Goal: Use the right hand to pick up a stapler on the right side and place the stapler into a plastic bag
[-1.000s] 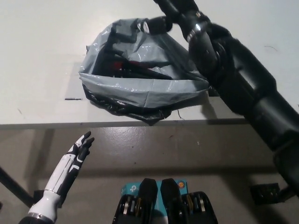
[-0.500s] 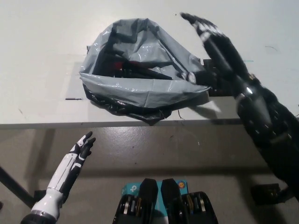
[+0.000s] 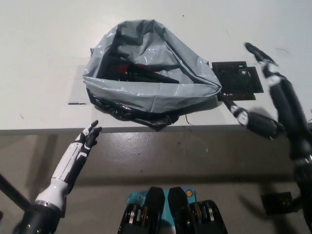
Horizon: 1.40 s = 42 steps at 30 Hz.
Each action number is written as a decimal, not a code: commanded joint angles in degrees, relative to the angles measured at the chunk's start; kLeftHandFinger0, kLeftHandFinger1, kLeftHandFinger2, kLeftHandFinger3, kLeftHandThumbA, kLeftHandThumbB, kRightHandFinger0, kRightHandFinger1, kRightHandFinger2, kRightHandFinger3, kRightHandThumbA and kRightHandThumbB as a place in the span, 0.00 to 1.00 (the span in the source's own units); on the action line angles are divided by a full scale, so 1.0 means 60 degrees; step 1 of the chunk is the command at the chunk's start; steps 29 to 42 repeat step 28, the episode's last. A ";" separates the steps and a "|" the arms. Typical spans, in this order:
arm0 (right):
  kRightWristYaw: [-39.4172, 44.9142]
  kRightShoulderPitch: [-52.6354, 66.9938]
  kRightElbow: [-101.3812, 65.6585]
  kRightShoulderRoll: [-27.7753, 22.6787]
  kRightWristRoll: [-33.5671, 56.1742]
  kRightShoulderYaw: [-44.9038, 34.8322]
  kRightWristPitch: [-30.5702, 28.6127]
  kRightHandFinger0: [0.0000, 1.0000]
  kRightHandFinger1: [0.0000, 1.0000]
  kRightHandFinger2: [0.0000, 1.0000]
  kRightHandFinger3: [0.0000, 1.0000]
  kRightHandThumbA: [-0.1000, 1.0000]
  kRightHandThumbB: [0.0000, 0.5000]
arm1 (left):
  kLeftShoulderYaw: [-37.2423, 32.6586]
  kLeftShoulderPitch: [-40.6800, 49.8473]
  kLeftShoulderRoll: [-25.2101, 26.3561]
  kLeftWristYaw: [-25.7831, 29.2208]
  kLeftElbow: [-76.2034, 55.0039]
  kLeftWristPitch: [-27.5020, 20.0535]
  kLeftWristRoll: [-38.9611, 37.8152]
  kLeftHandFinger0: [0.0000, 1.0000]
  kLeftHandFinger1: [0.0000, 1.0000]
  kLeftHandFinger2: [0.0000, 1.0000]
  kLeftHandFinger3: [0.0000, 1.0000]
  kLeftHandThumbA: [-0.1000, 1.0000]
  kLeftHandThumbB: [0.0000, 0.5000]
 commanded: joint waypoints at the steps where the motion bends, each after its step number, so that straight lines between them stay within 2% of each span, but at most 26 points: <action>1: -0.0873 0.1141 -0.0377 0.1059 0.1626 -0.0989 -0.1467 1.00 1.00 1.00 1.00 0.76 0.40 | 0.0423 -0.0272 0.0229 0.0100 -0.0413 -0.0157 -0.0236 1.00 1.00 1.00 1.00 1.00 0.00; 5: -0.0470 0.1191 0.2417 0.1709 0.1861 -0.1128 -0.1920 1.00 1.00 1.00 1.00 0.71 0.39 | 0.0522 0.0180 0.0253 -0.0010 -0.0556 -0.0251 -0.0262 1.00 1.00 1.00 1.00 1.00 0.00; 6: -0.0287 0.1145 0.3388 0.1892 0.2154 -0.1219 -0.1842 1.00 1.00 1.00 1.00 0.71 0.39 | 0.0532 0.0344 0.0249 -0.0041 -0.0597 -0.0231 -0.0275 1.00 1.00 1.00 1.00 1.00 0.00; 9: -0.0036 0.1145 0.5032 0.2135 0.2510 -0.1413 -0.1782 1.00 1.00 1.00 1.00 0.76 0.45 | 0.0525 0.0635 0.0200 -0.0037 -0.0550 -0.0316 -0.0259 1.00 1.00 1.00 1.00 1.00 0.00; 11: 0.0546 0.1231 0.5383 0.2299 0.3280 -0.1544 -0.1510 1.00 1.00 1.00 1.00 0.77 0.44 | 0.0524 0.0818 0.0180 -0.0042 -0.0621 -0.0235 -0.0258 1.00 1.00 1.00 1.00 1.00 0.00; 12: 0.0841 0.1246 0.5546 0.2297 0.3490 -0.1511 -0.1586 1.00 1.00 1.00 1.00 0.80 0.38 | 0.0531 0.0883 0.0192 -0.0021 -0.0656 -0.0203 -0.0213 1.00 1.00 1.00 1.00 1.00 0.00; 18: 0.1785 0.1664 0.5398 0.2447 0.4283 -0.1468 -0.1299 1.00 1.00 1.00 1.00 0.79 0.47 | 0.0539 0.1256 0.0156 0.0009 -0.0609 -0.0344 -0.0195 1.00 1.00 1.00 1.00 1.00 0.00; 42: 0.1777 0.1804 0.5576 0.2422 0.3967 -0.1358 -0.1510 1.00 1.00 1.00 1.00 0.81 0.48 | 0.0603 0.1303 0.0212 -0.0008 -0.0485 -0.0428 -0.0258 1.00 1.00 1.00 1.00 1.00 0.00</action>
